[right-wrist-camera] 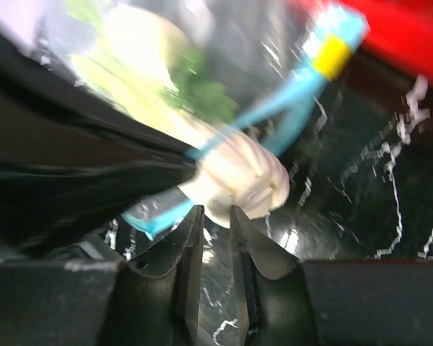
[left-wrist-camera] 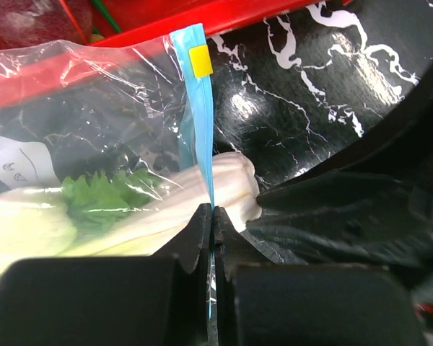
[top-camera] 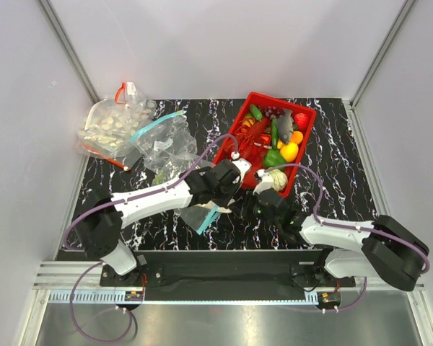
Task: Place the food in the zip-top bag and seal the zipper
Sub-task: Adjust the fake vegetable in the zipper food storage bag.
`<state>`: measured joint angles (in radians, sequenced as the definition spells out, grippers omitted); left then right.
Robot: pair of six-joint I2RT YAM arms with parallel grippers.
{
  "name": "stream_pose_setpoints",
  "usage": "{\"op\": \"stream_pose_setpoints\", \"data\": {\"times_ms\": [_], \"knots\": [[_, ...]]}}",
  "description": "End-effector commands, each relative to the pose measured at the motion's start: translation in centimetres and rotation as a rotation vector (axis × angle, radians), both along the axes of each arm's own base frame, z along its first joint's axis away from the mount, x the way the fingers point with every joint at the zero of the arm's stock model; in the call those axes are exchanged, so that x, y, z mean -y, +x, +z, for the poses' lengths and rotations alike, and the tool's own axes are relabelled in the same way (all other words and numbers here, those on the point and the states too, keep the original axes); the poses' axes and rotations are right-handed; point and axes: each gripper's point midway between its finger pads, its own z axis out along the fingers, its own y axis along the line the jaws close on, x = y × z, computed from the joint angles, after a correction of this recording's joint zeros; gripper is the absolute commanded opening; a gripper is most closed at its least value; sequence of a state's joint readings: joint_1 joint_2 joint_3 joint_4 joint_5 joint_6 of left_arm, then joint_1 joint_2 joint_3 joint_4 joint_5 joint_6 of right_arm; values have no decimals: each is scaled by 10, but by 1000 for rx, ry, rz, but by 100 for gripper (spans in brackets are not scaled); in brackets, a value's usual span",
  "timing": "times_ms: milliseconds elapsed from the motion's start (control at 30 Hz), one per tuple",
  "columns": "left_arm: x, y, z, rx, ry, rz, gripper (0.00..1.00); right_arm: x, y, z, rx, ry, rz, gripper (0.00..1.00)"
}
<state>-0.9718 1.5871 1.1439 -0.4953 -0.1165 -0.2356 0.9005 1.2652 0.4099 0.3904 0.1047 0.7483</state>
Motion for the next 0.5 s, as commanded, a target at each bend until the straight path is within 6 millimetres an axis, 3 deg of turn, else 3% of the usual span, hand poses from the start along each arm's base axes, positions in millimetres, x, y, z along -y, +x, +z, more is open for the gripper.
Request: {"op": "stream_pose_setpoints", "data": {"times_ms": [0,67,200,300,333,467], "knots": [[27,1,21,24,-89,-62,0,-4,13,49,174,87,5,27],[25,2,20,25,-73,-57,0,1,14,45,166,63,-16,28],[21,5,17,31,-51,-31,8,5,7,35,121,40,-10,50],[19,6,22,44,-66,-19,13,14,2,22,82,39,-40,56],[19,6,23,49,-70,-16,18,19,-2,14,68,28,-38,63],[19,6,27,58,-78,-16,21,27,-13,2,48,38,-30,77]]}}
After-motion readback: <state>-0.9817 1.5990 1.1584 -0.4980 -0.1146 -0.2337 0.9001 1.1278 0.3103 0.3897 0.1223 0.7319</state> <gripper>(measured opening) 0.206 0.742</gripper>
